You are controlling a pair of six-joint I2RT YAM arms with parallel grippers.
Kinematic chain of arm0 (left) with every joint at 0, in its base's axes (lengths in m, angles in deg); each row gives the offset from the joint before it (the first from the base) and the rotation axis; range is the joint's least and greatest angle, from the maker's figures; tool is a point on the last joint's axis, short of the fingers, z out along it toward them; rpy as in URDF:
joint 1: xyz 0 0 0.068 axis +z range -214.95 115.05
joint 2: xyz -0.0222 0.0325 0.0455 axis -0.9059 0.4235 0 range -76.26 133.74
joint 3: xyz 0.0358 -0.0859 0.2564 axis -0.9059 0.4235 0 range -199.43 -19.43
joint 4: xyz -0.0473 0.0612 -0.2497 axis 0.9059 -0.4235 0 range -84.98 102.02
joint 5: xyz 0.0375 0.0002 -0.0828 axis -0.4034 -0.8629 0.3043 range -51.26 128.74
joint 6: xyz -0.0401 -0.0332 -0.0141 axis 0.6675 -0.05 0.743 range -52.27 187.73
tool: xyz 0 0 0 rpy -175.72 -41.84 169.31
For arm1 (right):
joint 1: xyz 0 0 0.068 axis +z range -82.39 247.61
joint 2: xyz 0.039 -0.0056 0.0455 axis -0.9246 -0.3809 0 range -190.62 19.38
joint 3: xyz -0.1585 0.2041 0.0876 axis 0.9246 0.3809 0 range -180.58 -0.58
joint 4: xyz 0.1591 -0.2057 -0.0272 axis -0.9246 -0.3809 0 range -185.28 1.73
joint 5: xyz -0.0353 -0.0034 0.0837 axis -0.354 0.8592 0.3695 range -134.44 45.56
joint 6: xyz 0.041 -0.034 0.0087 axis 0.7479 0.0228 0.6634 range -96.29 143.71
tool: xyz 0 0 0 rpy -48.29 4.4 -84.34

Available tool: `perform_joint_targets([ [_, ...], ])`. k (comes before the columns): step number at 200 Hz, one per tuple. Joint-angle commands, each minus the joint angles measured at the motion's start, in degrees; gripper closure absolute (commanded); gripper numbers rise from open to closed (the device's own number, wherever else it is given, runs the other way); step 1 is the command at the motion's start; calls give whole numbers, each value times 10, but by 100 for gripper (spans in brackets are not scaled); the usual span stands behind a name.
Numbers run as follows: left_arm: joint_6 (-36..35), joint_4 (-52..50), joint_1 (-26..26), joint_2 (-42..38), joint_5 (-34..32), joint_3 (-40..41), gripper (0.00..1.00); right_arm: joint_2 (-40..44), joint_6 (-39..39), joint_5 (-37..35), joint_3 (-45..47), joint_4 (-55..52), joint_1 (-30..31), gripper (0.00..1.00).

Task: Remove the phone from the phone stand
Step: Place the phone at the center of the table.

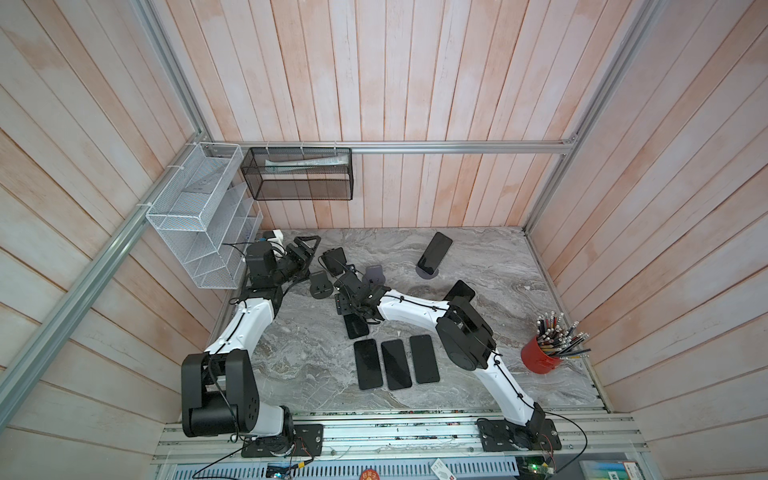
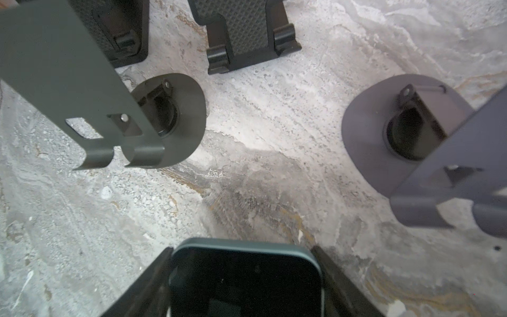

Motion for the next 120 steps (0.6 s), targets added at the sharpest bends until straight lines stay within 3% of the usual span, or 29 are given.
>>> perform_joint_targets([
  [1,1,15,-2,6,11,-5,18,-17,13,-3,12,14,-4,31],
  [120,0,14,-2,5,7,-3,18,-39,32,-10,19,21,-7,25],
])
